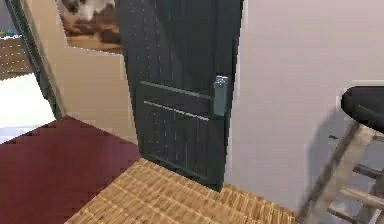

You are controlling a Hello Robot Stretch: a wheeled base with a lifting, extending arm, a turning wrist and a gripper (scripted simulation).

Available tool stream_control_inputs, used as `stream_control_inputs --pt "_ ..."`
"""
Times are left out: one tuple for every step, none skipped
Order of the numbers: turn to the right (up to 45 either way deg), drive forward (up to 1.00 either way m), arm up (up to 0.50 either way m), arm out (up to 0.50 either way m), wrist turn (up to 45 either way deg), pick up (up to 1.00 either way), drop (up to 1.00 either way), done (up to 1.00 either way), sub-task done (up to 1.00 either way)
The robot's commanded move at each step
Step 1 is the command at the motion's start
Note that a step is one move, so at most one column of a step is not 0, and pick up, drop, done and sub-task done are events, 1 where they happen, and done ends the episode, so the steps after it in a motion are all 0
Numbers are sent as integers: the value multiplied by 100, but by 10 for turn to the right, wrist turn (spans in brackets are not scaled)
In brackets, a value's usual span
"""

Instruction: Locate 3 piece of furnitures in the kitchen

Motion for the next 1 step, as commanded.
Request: stream_control_inputs --pt "300 0 0 0 0 0 0 0 0"
